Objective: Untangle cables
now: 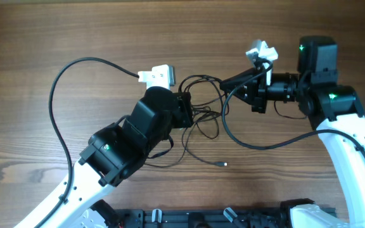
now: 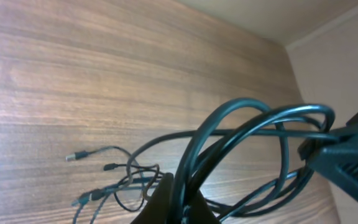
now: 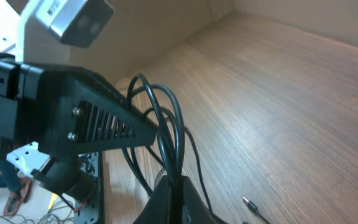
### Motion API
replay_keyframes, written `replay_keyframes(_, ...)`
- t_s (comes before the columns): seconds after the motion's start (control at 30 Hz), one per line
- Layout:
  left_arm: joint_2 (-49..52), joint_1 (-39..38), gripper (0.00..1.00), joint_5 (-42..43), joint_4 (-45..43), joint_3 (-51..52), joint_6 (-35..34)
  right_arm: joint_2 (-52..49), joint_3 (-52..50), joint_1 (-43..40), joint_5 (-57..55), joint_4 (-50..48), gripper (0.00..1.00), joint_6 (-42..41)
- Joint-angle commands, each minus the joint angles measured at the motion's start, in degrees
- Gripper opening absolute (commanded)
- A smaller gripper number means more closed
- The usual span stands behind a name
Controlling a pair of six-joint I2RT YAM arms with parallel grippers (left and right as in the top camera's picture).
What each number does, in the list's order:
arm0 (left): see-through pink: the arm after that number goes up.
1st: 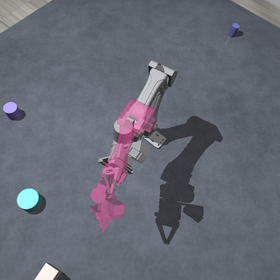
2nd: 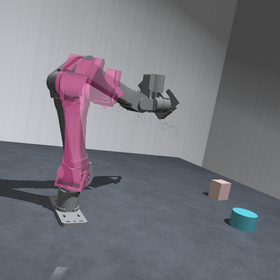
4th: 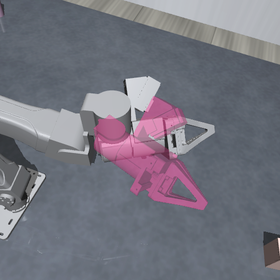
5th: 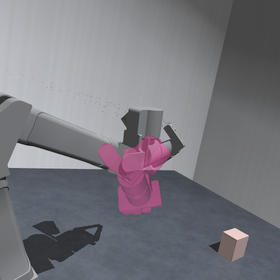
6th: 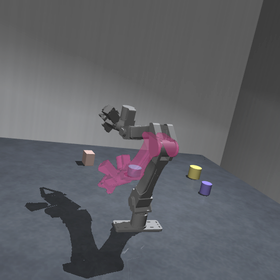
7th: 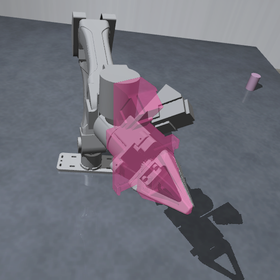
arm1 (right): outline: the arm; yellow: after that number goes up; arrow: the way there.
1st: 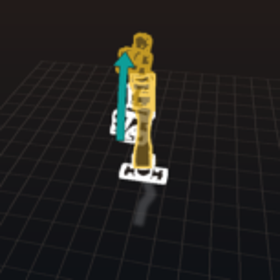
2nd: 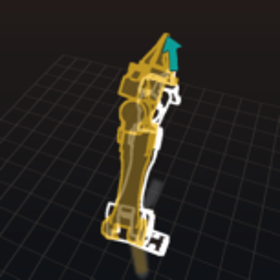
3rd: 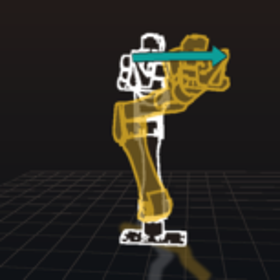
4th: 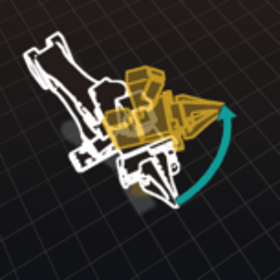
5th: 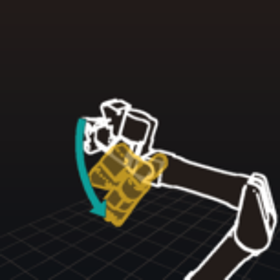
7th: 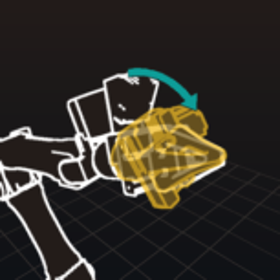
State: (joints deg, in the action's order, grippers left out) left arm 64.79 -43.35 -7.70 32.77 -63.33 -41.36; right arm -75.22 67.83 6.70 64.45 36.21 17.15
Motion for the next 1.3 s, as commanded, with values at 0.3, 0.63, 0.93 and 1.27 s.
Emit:
replay_keyframes(0.3, 0.26, 0.76, 0.04, 7.91, 2.03, -0.26, -1.53, -0.33, -0.31, -0.24, -0.50, -12.33, 0.04, -17.07)
replay_keyframes(0.63, 0.94, 0.72, 0.04, 17.00, -0.87, -0.26, 6.21, -0.33, -0.31, -0.22, -13.09, -15.43, 0.05, -39.58)
replay_keyframes(0.93, 0.94, 0.72, 0.04, 29.05, -7.13, -0.26, 22.10, -0.33, -0.31, -0.22, -23.43, -11.30, 0.34, -48.83)
replay_keyframes(1.27, 0.90, 0.79, 0.04, 22.99, -9.46, -0.26, 21.27, -0.31, -0.31, -0.24, -24.63, -7.80, 0.49, -39.98)
